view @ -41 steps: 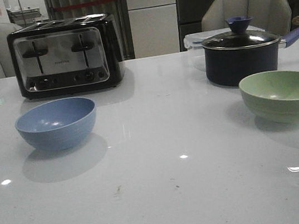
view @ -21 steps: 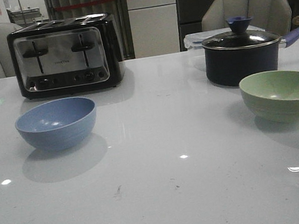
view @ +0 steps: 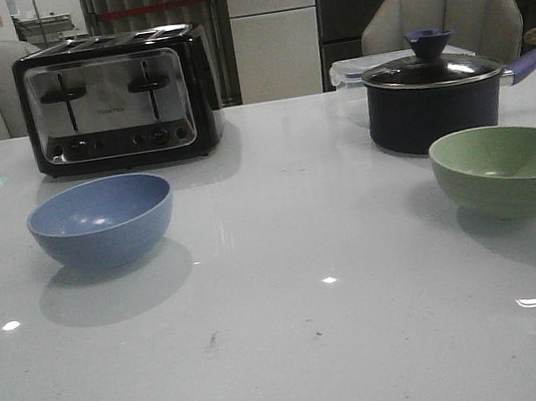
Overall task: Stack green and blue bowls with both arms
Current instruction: 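Grasp the rim of the pale green bowl with the right gripper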
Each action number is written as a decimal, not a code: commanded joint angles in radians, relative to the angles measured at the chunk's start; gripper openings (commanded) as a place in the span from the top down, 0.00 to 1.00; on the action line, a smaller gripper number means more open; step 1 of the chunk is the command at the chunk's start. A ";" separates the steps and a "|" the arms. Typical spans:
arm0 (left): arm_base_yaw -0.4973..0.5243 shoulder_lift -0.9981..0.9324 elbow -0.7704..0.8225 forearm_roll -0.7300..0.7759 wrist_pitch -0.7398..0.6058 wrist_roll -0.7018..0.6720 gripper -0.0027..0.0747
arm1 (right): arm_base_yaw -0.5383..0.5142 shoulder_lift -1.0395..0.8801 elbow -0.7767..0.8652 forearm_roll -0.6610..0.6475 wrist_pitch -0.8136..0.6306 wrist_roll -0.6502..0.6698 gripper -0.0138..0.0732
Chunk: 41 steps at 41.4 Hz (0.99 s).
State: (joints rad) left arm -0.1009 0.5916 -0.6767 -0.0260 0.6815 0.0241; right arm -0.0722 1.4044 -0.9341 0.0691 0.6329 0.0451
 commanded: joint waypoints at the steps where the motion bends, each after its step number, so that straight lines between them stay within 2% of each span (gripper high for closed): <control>1: -0.007 0.007 -0.030 -0.004 -0.066 -0.005 0.38 | -0.006 0.067 -0.102 0.008 -0.033 -0.018 0.24; 22: -0.007 0.007 -0.030 -0.005 -0.066 -0.005 0.38 | -0.005 0.422 -0.390 0.017 0.023 -0.020 0.25; 25: -0.007 0.007 -0.030 -0.005 -0.066 -0.005 0.38 | -0.005 0.451 -0.421 0.023 0.039 -0.021 0.30; 35: -0.007 0.007 -0.030 -0.005 -0.066 -0.005 0.38 | -0.005 0.491 -0.480 0.037 0.111 -0.021 0.62; 41: -0.007 0.007 -0.030 -0.005 -0.066 -0.005 0.38 | -0.005 0.485 -0.480 0.037 0.124 -0.022 0.75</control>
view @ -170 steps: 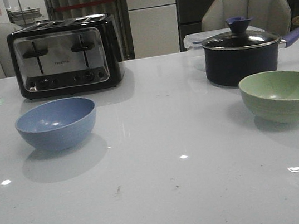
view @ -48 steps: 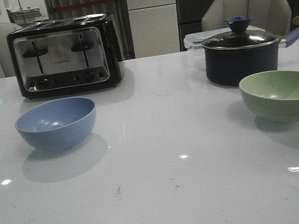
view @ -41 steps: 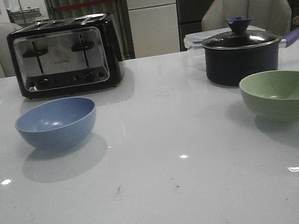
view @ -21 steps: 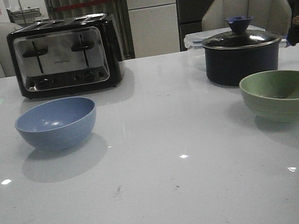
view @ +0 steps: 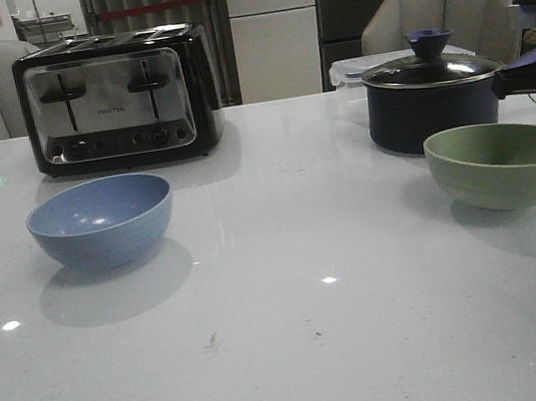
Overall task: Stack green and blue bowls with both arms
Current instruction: 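Grasp the rim of the pale green bowl with the right gripper, then slide the green bowl toward the table center and release it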
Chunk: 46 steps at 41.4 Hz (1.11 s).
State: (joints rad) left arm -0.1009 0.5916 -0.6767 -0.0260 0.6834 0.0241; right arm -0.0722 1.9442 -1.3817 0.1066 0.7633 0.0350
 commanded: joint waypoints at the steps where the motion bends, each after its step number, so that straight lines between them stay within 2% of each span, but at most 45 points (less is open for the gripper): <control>1: -0.007 0.007 -0.030 -0.005 -0.068 -0.005 0.38 | -0.005 -0.056 -0.034 0.000 -0.003 -0.013 0.77; 5: -0.007 0.007 -0.030 -0.005 -0.068 -0.005 0.38 | 0.001 -0.071 -0.044 0.011 0.029 -0.035 0.81; 10: -0.007 0.007 -0.030 -0.005 -0.068 -0.005 0.38 | 0.030 -0.117 -0.045 0.051 0.050 -0.102 0.81; 18: -0.007 0.007 -0.030 -0.005 -0.068 -0.005 0.38 | 0.157 -0.188 -0.045 0.139 0.080 -0.220 0.81; 29: -0.007 0.007 -0.030 -0.005 -0.068 -0.005 0.38 | 0.390 -0.186 -0.027 0.148 0.047 -0.225 0.81; 35: -0.007 0.007 -0.030 -0.005 -0.068 -0.005 0.38 | 0.477 -0.168 -0.016 0.149 0.014 -0.225 0.81; 46: -0.007 0.007 -0.030 -0.005 -0.068 -0.005 0.38 | 0.512 -0.091 -0.016 0.147 -0.025 -0.225 0.79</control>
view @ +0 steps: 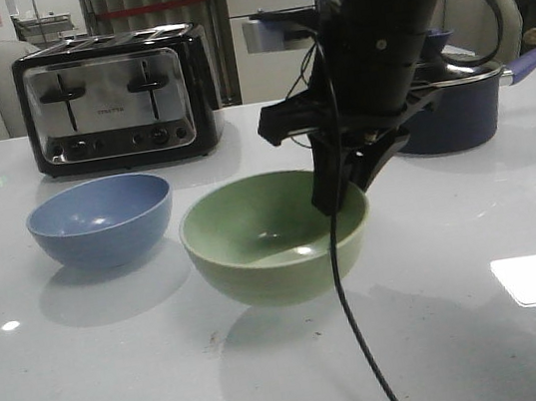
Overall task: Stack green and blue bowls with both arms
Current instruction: 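Slide the green bowl toward the table center and release it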
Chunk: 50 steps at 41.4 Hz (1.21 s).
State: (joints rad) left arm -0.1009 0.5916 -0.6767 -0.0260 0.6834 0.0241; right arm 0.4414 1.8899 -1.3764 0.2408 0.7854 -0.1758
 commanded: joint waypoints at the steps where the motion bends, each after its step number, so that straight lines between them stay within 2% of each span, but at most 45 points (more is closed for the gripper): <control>1: -0.007 0.007 -0.030 -0.005 -0.068 -0.005 0.38 | -0.002 -0.033 -0.021 0.010 -0.049 -0.014 0.78; 4: -0.007 0.007 -0.030 -0.005 -0.068 -0.005 0.38 | -0.002 -0.025 -0.022 -0.001 -0.049 -0.014 0.70; 9: -0.007 0.007 -0.030 -0.005 -0.068 -0.005 0.38 | -0.002 -0.022 -0.022 -0.021 -0.053 -0.014 0.52; 13: -0.007 0.007 -0.030 -0.005 -0.068 -0.005 0.38 | -0.006 -0.022 -0.034 -0.038 -0.051 -0.014 0.44; 20: -0.007 0.007 -0.030 -0.005 -0.068 -0.005 0.38 | -0.006 -0.077 -0.043 -0.044 -0.042 -0.014 0.44; 27: -0.007 0.007 -0.030 -0.005 -0.068 -0.005 0.38 | -0.005 -0.237 0.019 -0.044 -0.076 -0.014 0.45; 39: -0.007 0.007 -0.030 -0.005 -0.068 -0.005 0.38 | -0.005 -0.616 0.283 -0.048 -0.170 -0.044 0.45; 50: -0.007 0.007 -0.030 -0.005 -0.068 -0.005 0.38 | -0.005 -0.906 0.504 -0.052 -0.176 -0.044 0.45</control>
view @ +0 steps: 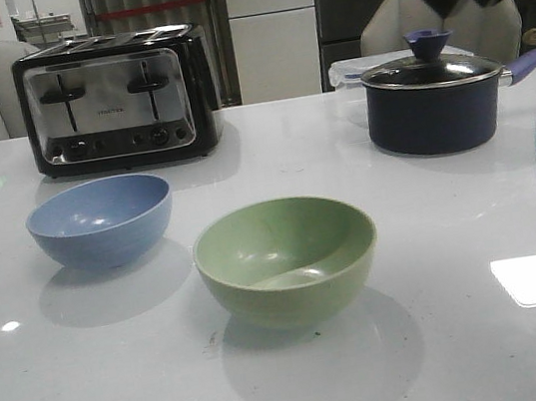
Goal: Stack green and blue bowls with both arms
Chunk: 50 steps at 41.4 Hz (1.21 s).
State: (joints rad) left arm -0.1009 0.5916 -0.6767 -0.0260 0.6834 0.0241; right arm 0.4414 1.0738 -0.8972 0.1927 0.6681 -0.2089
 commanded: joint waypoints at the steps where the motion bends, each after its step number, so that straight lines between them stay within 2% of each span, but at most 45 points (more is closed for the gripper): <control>1: -0.007 0.007 -0.030 -0.005 -0.068 -0.005 0.38 | -0.005 -0.108 0.048 -0.003 -0.059 -0.011 0.45; 8: -0.018 0.035 -0.030 -0.012 -0.068 -0.003 0.38 | -0.005 -0.233 0.158 -0.003 -0.067 -0.011 0.45; 17: -0.089 0.177 -0.071 -0.009 -0.055 0.000 0.38 | -0.006 -0.266 0.188 -0.003 -0.047 -0.011 0.45; 41: -0.104 0.835 -0.386 -0.123 -0.098 -0.002 0.38 | -0.006 -0.266 0.188 -0.003 -0.047 -0.011 0.45; 50: -0.104 1.043 -0.513 -0.130 -0.154 -0.002 0.38 | -0.006 -0.266 0.188 -0.003 -0.047 -0.011 0.45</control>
State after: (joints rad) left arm -0.1976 1.6133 -1.1183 -0.1409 0.6042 0.0241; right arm 0.4414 0.8173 -0.6827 0.1905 0.6790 -0.2104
